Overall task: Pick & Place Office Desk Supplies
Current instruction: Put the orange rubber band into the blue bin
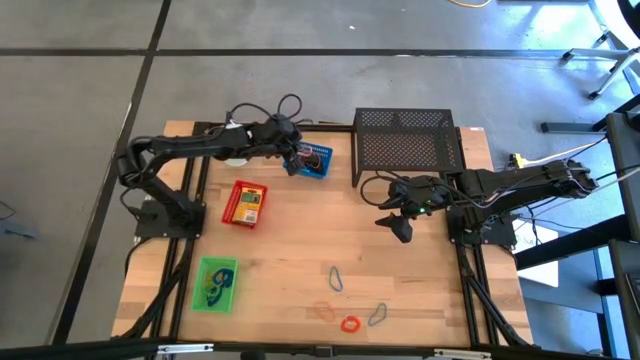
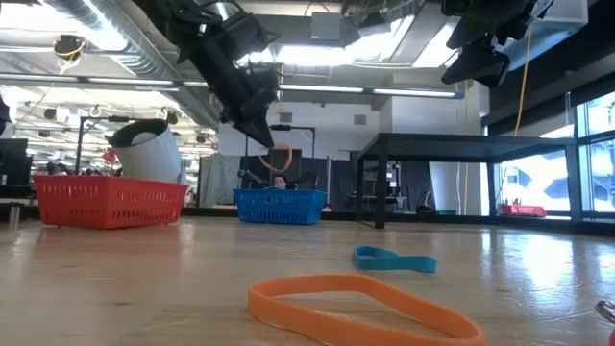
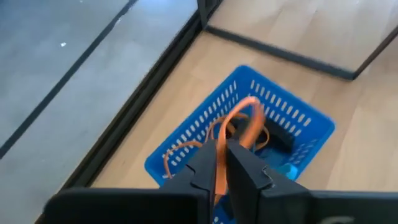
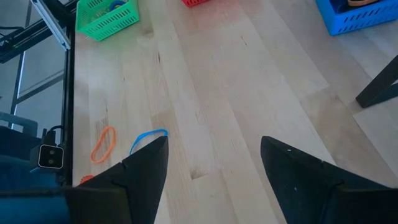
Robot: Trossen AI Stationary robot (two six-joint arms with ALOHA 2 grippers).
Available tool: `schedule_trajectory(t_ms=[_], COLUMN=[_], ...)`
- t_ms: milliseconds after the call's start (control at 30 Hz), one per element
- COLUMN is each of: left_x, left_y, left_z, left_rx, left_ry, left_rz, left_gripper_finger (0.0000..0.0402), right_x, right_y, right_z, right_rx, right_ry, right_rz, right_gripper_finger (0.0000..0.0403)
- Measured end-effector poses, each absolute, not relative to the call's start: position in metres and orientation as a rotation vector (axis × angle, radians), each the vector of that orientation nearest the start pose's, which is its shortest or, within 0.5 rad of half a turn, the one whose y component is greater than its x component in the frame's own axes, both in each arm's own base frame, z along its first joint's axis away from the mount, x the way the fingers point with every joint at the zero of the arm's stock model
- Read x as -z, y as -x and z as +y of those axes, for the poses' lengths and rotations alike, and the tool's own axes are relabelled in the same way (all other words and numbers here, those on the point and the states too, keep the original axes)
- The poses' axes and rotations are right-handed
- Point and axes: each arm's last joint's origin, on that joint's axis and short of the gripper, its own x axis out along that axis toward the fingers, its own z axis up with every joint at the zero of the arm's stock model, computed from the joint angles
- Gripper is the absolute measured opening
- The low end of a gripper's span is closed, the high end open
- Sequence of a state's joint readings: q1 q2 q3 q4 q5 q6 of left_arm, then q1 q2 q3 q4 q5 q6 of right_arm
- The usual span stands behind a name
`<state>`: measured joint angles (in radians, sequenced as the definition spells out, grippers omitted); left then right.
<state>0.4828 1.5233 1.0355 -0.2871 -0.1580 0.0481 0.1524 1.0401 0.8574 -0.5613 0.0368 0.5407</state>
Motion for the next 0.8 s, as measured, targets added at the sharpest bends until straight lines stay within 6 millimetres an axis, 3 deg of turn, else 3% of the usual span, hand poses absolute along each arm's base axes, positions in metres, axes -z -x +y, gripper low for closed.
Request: schedule_trajectory(t_ms=[300,567,667,800], left_x=[-0.219,-0.219,-0.230,-0.259], left_y=[-0.288,-0.289,-0.292,-0.295], left_z=[0.158,0.156,0.154,0.145], left_rx=[-0.590,-0.602,-0.610,-0.597], left_ry=[0.091,0.128,0.149,0.143], left_rz=[0.855,0.846,0.806,0.701], left_gripper_finger=[0.0054,0.0085,0.0097,0.0107], right_x=[-0.280,-0.280,-0.280,-0.280], right_y=[-0.207,-0.207,-0.207,-0.207], right_z=[0.031,0.031,0.031,0.031], right_rx=[0.092,0.092,0.092,0.092], right_ry=[-0.445,-0.445,-0.445,-0.445], right_rz=[0.750,0.750,0.750,0.750], right_gripper_finger=[0.0258,0.0258,0.0258,0.0258])
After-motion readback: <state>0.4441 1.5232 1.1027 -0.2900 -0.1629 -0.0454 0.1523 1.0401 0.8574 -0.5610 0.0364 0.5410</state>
